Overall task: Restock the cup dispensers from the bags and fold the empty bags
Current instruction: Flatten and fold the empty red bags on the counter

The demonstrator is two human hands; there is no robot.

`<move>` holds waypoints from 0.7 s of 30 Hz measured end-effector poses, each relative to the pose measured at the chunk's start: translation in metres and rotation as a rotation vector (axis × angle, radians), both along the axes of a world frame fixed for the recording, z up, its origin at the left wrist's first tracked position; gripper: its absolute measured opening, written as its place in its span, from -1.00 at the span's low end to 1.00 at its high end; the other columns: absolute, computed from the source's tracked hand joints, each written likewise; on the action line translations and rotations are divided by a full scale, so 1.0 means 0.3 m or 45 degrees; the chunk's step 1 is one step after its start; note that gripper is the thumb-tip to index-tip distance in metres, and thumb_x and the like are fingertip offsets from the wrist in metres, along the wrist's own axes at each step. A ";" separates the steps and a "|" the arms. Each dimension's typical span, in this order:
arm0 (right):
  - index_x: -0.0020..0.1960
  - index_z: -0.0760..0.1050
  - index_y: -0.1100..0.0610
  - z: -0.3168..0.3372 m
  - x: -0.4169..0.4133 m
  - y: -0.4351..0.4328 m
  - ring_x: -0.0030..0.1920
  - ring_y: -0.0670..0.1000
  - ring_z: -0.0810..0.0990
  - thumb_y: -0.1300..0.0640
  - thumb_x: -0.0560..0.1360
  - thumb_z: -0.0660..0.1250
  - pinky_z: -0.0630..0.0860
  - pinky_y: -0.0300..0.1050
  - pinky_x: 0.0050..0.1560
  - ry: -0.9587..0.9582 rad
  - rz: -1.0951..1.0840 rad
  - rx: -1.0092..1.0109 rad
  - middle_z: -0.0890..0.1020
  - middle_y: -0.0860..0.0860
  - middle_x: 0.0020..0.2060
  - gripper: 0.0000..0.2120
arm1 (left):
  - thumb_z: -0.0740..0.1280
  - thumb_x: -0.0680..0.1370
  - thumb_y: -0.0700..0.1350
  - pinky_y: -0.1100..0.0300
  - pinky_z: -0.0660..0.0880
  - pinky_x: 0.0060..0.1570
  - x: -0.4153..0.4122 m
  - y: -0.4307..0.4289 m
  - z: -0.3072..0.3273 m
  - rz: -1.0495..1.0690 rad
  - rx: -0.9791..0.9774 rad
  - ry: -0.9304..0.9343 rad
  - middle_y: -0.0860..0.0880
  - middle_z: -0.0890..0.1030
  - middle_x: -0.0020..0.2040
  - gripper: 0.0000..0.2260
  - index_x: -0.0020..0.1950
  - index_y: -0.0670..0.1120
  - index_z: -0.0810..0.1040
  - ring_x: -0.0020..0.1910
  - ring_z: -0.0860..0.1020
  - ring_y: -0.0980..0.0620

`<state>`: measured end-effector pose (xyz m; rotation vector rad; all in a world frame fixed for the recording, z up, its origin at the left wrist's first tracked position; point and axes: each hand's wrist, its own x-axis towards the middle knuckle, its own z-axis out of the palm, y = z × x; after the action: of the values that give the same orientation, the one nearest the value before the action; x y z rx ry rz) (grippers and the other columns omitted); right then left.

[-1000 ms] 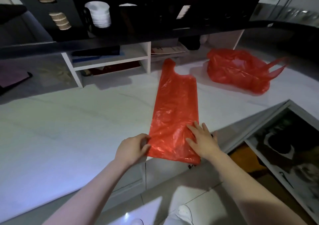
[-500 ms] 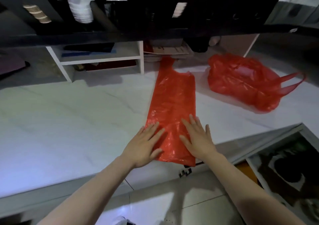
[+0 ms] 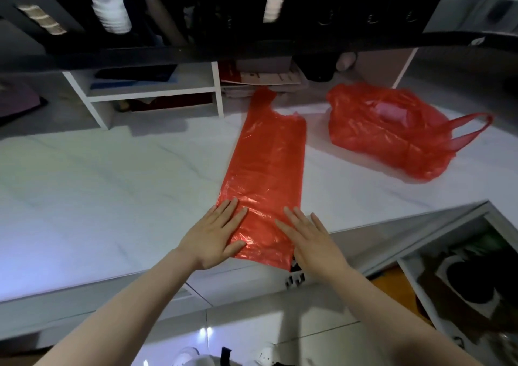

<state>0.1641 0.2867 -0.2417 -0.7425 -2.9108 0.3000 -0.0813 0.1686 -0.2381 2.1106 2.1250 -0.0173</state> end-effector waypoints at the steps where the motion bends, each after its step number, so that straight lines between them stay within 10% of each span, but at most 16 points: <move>1: 0.47 0.27 0.02 -0.009 0.012 -0.011 0.48 0.14 0.13 0.24 0.37 0.43 0.18 0.28 0.39 0.010 0.016 0.069 0.17 0.05 0.48 -0.28 | -0.31 0.42 0.39 0.20 -0.41 0.40 0.000 -0.001 0.000 0.003 -0.007 -0.002 -0.04 -0.32 0.50 -0.27 0.48 0.04 -0.33 0.47 -0.34 0.00; 6: 0.42 0.38 0.03 -0.031 -0.007 -0.052 0.38 0.22 0.37 0.11 0.28 0.58 0.28 0.32 0.29 0.023 -0.033 0.169 0.39 0.12 0.40 -0.25 | -0.25 0.43 0.41 0.23 -0.42 0.38 -0.006 -0.002 0.003 0.003 -0.019 -0.049 -0.03 -0.38 0.48 -0.23 0.46 -0.01 -0.40 0.47 -0.38 0.02; 11: 0.53 0.02 -0.11 -0.030 0.007 -0.040 0.50 0.04 -0.20 0.04 0.57 0.24 -0.38 0.04 0.42 -0.091 -0.053 -0.004 -0.05 -0.08 0.50 -0.38 | -0.16 0.43 0.48 0.22 -0.35 0.43 -0.042 -0.026 0.007 -0.146 -0.015 -0.131 0.03 -0.33 0.51 -0.17 0.50 0.01 -0.33 0.49 -0.34 0.07; 15: 0.51 0.09 -0.13 -0.015 0.008 -0.024 0.46 -0.13 -0.24 0.08 0.56 0.26 -0.36 -0.15 0.43 0.009 -0.088 -0.192 -0.05 -0.20 0.45 -0.40 | -0.03 0.39 0.52 0.23 -0.29 0.45 -0.103 -0.056 0.018 -0.277 -0.082 -0.173 0.07 -0.26 0.52 -0.11 0.51 0.04 -0.27 0.51 -0.26 0.12; 21: 0.38 0.40 -0.04 0.035 -0.021 -0.022 0.43 -0.25 0.04 0.28 0.55 0.21 -0.18 -0.20 0.44 0.268 -0.266 -0.580 0.24 -0.23 0.38 -0.56 | 0.43 0.44 -0.03 0.32 0.27 0.32 -0.113 -0.043 0.050 0.029 0.206 -0.528 0.16 0.38 0.40 -0.52 0.35 0.11 0.47 0.37 0.37 0.18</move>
<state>0.1577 0.2801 -0.2313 -0.9946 -2.5599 0.9710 -0.1154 0.1558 -0.2231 1.9551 1.9516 0.5612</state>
